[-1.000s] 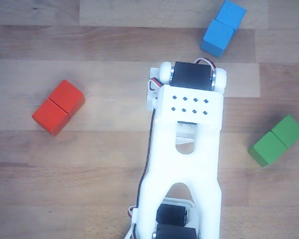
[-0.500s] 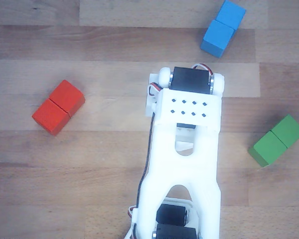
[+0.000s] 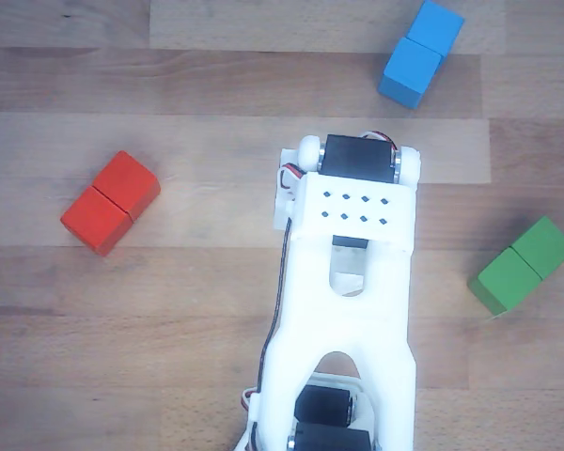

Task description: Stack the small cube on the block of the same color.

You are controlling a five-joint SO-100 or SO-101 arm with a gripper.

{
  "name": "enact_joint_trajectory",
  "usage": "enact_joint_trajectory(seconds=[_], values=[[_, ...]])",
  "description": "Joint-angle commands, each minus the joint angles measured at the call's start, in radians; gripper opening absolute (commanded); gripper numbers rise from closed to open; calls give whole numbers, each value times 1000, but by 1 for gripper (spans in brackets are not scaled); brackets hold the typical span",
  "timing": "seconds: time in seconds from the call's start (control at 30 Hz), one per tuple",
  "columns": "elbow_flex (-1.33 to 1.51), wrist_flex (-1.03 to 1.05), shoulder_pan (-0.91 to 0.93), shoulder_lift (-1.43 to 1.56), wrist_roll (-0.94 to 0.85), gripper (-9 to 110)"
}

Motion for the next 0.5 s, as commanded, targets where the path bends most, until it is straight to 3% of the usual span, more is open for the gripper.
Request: enact_joint_trajectory(seconds=[0.0,0.47], values=[[-2,-43,6,-6,-2,25],[80,-138,8,-46,-2,25]])
